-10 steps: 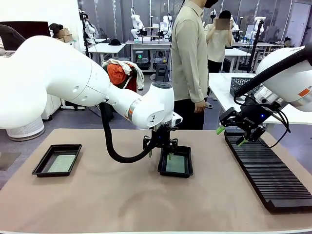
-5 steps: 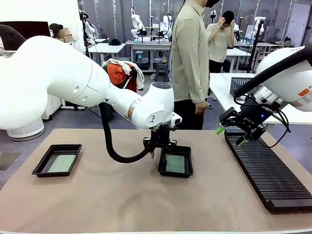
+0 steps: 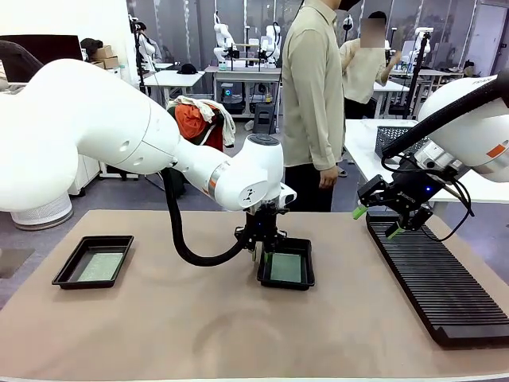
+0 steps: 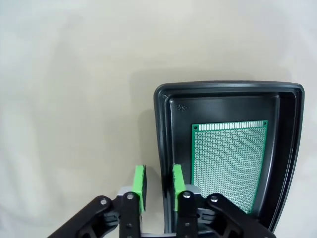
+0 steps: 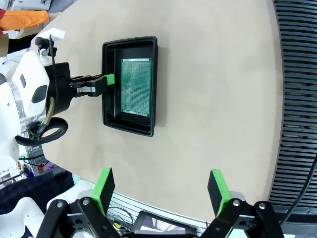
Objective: Inspect and transfer BCBs to ESD trays.
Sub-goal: Pick up the ESD tray and place it on the left side of the table.
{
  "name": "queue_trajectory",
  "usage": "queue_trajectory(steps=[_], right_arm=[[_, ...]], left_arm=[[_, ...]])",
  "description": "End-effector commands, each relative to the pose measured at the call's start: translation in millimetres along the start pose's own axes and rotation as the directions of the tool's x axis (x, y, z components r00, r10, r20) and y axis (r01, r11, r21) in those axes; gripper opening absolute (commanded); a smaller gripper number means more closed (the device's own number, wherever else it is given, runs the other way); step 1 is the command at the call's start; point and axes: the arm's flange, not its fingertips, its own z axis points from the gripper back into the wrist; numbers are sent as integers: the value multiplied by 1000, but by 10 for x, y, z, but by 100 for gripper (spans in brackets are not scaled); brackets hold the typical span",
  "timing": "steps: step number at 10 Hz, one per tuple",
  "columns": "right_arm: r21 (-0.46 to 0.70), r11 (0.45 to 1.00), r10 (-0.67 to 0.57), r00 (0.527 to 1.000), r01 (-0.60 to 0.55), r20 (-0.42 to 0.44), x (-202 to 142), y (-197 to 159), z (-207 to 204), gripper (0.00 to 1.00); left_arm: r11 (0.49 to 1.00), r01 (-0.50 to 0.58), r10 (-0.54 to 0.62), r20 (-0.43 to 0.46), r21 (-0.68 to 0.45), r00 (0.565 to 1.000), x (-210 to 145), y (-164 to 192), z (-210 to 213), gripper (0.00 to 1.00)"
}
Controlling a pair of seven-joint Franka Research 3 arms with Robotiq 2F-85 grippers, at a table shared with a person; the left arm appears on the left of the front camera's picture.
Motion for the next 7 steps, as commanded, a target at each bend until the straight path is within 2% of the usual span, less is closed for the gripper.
queue_trajectory(steps=[1,2,3,4,5,7], right_arm=[[-10,1000,-22,1000,22,-1,-10,14,13,100],[-10,1000,-22,1000,22,-1,-10,14,13,100],[-10,1000,-22,1000,22,-1,-10,14,13,100],[-10,1000,-22,1000,22,-1,-10,14,13,100],[-10,1000,-22,1000,22,-1,-10,14,13,100],[-10,1000,-22,1000,22,-1,-10,14,13,100]], left_arm=[[1000,-27,27,10,1,1000,-6,-3,-40,17],[1000,-26,26,9,-2,1000,-4,-7,-40,18],[1000,-29,29,6,-5,1000,1,-3,-38,4],[999,-31,31,5,-9,1000,4,1,-33,13],[999,-34,34,3,-15,999,2,9,-27,0],[998,-47,47,-1,-32,999,-20,59,13,0]])
